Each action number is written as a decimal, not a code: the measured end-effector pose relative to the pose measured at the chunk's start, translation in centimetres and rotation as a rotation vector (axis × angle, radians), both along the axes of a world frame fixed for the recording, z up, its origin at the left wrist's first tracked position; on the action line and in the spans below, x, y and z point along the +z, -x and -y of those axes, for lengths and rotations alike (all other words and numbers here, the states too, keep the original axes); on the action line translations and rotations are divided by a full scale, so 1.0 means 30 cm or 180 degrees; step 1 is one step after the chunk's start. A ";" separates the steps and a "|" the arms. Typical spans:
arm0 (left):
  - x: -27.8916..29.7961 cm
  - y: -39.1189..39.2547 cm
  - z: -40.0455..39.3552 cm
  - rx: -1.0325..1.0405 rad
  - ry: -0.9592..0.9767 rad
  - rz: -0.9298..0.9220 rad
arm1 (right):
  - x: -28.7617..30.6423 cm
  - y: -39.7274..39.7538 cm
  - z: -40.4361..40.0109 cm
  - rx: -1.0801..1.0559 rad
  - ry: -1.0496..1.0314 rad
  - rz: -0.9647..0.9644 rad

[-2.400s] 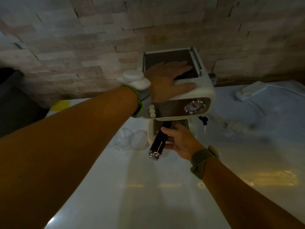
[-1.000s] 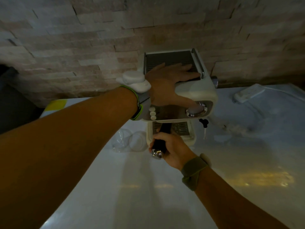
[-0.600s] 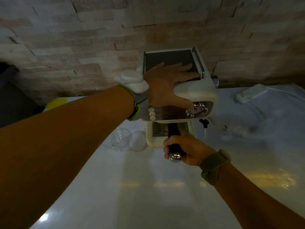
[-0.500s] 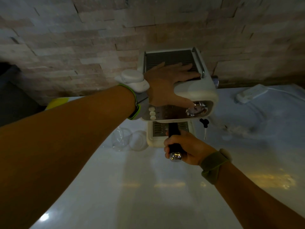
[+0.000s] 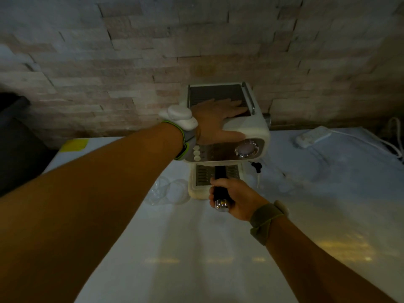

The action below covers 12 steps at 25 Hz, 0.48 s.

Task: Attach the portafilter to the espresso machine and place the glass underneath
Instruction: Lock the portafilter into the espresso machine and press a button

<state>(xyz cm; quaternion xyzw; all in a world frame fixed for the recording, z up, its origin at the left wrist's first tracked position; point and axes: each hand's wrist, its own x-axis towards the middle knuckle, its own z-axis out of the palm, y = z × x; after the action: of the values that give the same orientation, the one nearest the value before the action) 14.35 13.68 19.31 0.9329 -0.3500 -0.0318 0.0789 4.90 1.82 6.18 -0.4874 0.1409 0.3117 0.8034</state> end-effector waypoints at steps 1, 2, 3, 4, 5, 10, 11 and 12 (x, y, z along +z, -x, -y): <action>-0.003 0.011 -0.001 0.0029 0.0110 0.0030 | -0.001 0.007 -0.002 -0.0054 0.0011 -0.0006; -0.007 0.027 -0.005 0.0040 0.0207 0.0094 | -0.006 0.017 0.000 -0.0125 -0.0006 -0.0008; -0.012 0.047 -0.011 0.0032 0.0273 0.0173 | -0.017 0.029 0.005 -0.0210 -0.0063 -0.0012; -0.016 0.069 -0.021 0.0016 0.0329 0.0220 | -0.037 0.043 0.014 -0.0306 -0.0139 -0.0026; -0.019 0.095 -0.035 0.0004 0.0427 0.0207 | -0.064 0.056 0.020 -0.0390 -0.0225 -0.0041; -0.063 0.270 -0.237 0.0217 0.1600 0.0270 | -0.212 0.138 -0.034 -0.0524 0.0007 -0.0252; -0.087 0.306 -0.298 0.0317 0.1890 0.0357 | -0.234 0.152 -0.057 -0.0406 0.0179 -0.0239; -0.120 0.340 -0.360 0.0491 0.2126 0.0374 | -0.250 0.164 -0.083 -0.0254 0.0322 -0.0187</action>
<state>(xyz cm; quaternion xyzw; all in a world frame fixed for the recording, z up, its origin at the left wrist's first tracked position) 4.16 24.49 15.72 0.8795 -0.2734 0.1443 0.3618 -0.02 4.30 -1.32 -0.5120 0.1993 0.2862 0.7850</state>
